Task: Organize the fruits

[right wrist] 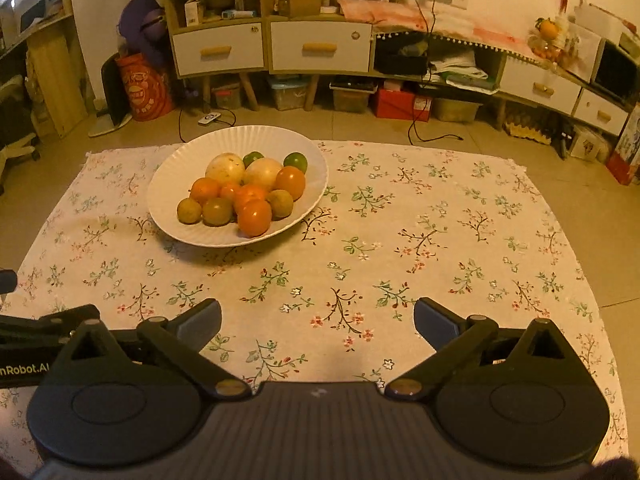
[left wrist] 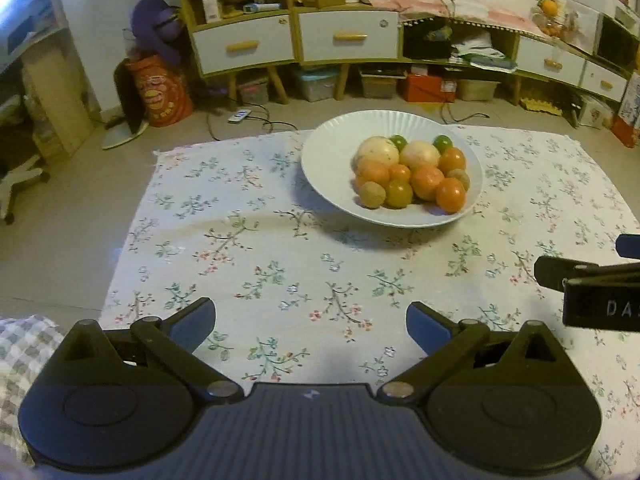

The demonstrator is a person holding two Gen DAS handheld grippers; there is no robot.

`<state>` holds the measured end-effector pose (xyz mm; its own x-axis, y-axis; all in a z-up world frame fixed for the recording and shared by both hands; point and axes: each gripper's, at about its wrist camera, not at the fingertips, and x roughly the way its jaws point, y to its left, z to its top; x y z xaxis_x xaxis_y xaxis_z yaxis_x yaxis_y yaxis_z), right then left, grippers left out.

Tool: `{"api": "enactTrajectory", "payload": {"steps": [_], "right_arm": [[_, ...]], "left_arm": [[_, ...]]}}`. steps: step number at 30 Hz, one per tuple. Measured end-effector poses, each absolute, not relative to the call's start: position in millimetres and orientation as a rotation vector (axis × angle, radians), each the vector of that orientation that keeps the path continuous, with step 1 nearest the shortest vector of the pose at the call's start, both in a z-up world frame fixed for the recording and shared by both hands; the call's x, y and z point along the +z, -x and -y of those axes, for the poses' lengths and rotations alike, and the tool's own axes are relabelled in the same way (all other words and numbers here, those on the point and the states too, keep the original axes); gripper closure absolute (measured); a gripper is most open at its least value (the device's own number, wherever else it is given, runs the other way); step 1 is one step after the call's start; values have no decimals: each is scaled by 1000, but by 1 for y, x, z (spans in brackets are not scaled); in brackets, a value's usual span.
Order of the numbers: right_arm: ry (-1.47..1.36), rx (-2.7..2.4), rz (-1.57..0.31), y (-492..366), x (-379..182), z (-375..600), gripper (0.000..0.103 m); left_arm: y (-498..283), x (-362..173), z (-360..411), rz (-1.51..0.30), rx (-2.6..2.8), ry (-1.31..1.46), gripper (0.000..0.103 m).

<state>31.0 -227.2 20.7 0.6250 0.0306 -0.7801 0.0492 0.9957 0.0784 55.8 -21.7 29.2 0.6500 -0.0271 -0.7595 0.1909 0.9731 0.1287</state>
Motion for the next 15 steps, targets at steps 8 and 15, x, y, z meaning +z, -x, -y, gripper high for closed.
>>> {"api": "enactTrajectory", "payload": {"steps": [8,15], "right_arm": [[-60,-5,-889,-33,22,214,0],[-43,-6,-897,-31,21,210,0]], "left_arm": [[-56,30,20,-850,-94,-205,9],[-54,30,23,-844,-91,-219,9]]}}
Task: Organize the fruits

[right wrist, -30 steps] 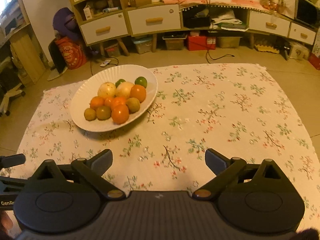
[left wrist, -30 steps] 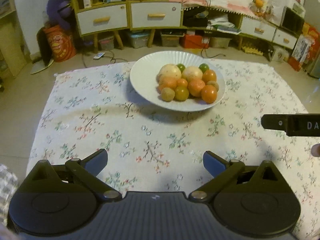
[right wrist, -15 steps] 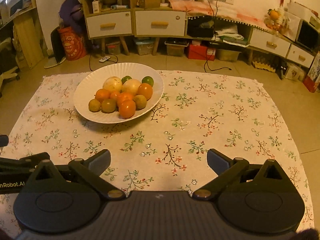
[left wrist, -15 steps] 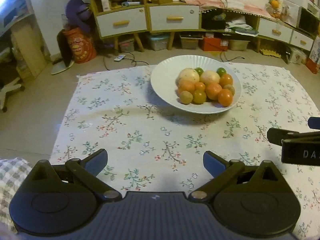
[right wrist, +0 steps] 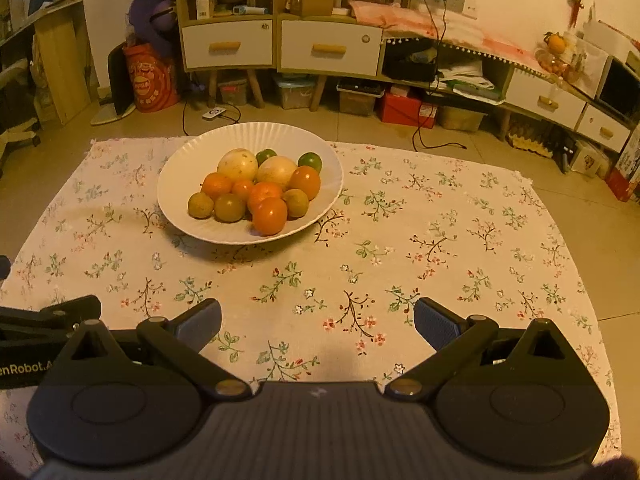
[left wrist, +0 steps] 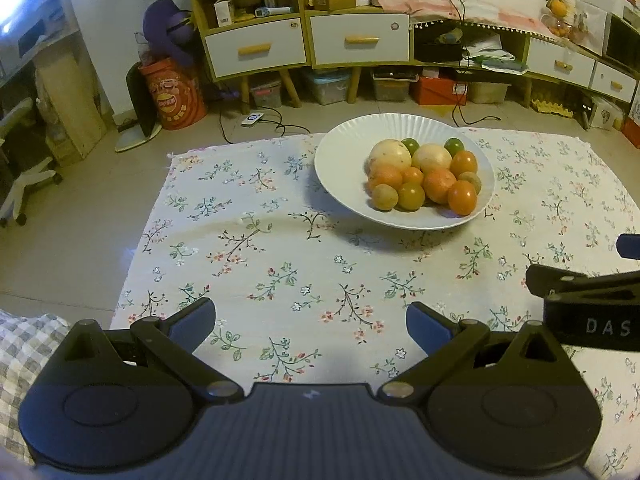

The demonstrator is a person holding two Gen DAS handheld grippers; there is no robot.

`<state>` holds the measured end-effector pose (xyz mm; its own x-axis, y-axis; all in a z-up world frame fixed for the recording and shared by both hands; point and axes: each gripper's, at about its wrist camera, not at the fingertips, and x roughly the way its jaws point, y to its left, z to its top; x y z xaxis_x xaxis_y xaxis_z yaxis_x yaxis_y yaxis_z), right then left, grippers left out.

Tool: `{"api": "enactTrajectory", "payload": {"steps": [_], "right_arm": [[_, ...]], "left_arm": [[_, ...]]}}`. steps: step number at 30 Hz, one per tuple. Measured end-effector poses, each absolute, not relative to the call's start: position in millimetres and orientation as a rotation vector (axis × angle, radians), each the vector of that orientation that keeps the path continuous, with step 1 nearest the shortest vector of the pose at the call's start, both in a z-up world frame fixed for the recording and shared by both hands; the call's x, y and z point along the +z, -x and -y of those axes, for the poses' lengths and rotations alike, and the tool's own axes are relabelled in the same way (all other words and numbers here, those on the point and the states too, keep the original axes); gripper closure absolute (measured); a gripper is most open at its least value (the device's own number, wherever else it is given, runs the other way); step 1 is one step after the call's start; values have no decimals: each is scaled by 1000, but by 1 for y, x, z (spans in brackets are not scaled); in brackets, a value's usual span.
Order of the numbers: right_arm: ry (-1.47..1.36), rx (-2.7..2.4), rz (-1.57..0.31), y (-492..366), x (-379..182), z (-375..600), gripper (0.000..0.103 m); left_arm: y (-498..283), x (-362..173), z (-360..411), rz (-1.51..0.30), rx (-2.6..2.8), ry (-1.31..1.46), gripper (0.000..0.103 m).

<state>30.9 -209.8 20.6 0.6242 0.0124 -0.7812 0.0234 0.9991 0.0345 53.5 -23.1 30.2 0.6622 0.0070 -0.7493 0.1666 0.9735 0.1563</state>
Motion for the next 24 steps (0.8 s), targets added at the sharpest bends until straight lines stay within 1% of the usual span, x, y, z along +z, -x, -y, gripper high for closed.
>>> {"api": "enactTrajectory", "payload": {"steps": [24], "right_arm": [[-35,-26,-899,-31,20,209,0]], "left_arm": [[-52,27,24,-873,-106,-208,9]]}}
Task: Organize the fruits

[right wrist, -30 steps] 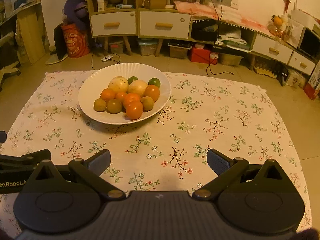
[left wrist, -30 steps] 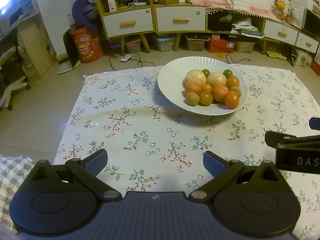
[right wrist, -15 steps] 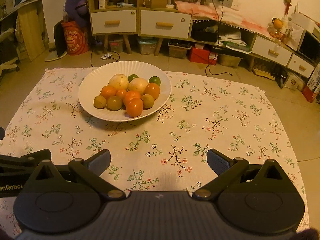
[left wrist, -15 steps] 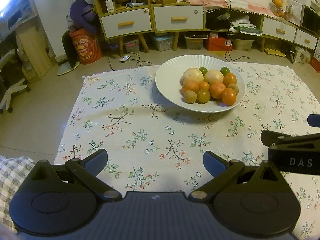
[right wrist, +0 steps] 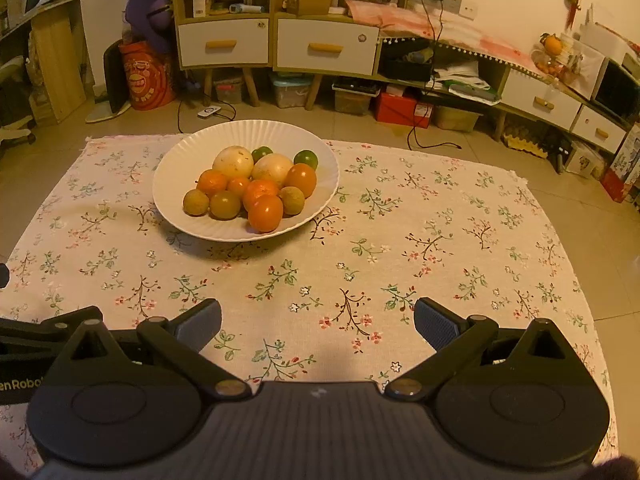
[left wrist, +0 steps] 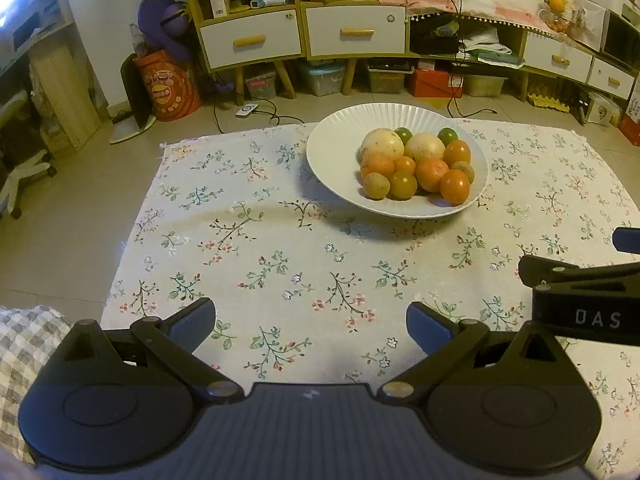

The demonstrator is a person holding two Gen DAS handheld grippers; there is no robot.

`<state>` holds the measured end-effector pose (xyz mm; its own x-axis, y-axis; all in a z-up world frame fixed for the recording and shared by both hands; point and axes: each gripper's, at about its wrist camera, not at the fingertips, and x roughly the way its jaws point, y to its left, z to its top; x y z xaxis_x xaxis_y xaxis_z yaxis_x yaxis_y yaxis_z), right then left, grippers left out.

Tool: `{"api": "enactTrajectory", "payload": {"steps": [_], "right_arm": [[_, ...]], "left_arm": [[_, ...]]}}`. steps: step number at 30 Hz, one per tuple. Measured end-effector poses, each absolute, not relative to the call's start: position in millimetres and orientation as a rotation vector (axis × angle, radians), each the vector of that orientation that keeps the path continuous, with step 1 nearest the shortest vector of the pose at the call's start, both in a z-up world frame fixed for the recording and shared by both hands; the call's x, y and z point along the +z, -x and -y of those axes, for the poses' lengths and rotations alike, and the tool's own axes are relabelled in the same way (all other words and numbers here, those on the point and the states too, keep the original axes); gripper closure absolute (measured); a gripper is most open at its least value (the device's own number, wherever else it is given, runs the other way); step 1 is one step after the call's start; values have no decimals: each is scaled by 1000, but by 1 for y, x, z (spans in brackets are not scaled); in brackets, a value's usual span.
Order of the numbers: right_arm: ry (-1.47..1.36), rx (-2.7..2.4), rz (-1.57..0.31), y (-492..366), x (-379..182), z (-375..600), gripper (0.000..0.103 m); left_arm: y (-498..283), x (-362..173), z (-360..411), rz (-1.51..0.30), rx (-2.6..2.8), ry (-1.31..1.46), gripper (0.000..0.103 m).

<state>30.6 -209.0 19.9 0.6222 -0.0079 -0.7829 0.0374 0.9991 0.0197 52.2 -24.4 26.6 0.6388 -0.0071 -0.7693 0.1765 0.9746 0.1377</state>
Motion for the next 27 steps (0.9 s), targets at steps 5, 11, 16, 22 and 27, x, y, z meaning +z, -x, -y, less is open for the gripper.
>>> {"api": "enactTrajectory", "payload": {"steps": [5,11,16,22,27], "right_arm": [[-34,-28,-901,-31,19,209,0],[-40,-31,-900,-31,19,209,0],[-39,-31,-905,-31,18,209,0],[-39,-31,-906,-30,18,210,0],[-38,-32,-912,-31,16,209,0]], "left_arm": [[-52,25,25,-882,-110,-205,9],[-52,25,24,-890,-114,-197,9],[-52,25,24,-894,-115,-194,9],[-52,25,24,-897,-116,-192,9],[-52,23,24,-904,-118,-191,9]]}}
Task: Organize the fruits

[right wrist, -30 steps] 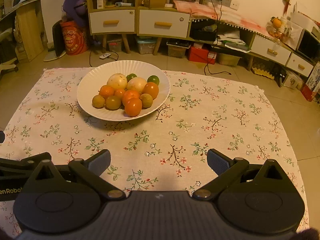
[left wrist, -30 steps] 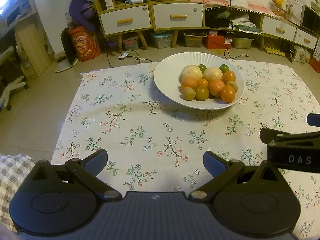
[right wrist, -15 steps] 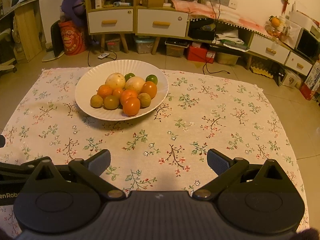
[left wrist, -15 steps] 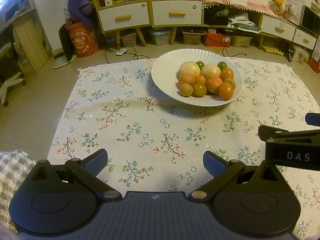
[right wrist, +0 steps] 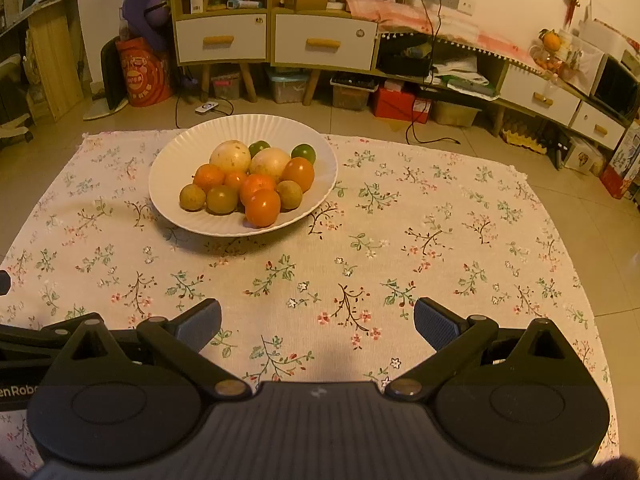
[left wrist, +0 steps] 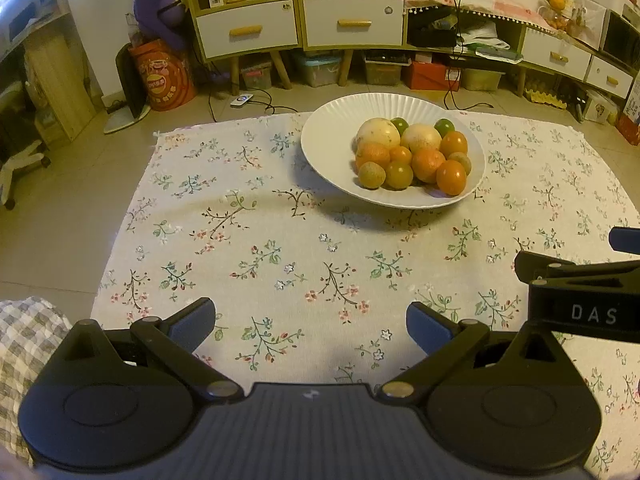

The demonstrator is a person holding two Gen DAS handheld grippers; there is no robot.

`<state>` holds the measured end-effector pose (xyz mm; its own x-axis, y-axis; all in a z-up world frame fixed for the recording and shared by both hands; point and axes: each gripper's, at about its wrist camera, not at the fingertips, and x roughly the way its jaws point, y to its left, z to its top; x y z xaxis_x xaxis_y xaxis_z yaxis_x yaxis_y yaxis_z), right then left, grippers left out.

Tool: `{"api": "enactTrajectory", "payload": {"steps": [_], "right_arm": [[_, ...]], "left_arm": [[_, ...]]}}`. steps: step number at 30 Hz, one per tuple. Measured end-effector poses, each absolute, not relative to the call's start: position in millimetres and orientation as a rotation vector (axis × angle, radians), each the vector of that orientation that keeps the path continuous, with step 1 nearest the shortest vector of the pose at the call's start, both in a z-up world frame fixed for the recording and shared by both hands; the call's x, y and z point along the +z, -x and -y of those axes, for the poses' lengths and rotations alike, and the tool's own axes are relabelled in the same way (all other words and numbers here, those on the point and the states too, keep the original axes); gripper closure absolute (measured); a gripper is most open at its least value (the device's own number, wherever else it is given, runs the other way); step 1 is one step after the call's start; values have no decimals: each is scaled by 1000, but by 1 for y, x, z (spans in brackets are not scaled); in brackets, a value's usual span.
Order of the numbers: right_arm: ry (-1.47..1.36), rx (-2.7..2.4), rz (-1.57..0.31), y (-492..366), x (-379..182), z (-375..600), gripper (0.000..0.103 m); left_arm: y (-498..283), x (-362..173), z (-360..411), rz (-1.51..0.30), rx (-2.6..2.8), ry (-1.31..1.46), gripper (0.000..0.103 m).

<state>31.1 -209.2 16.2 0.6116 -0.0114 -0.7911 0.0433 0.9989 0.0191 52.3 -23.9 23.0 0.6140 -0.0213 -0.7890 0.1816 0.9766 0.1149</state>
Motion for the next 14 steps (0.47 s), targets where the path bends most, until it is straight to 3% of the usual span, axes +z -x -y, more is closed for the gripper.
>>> {"api": "enactTrajectory", "payload": {"steps": [14], "right_arm": [[-38,-32,-915,-31,14,209,0]], "left_arm": [[-54,19,24,-913,-128,-188,9]]}}
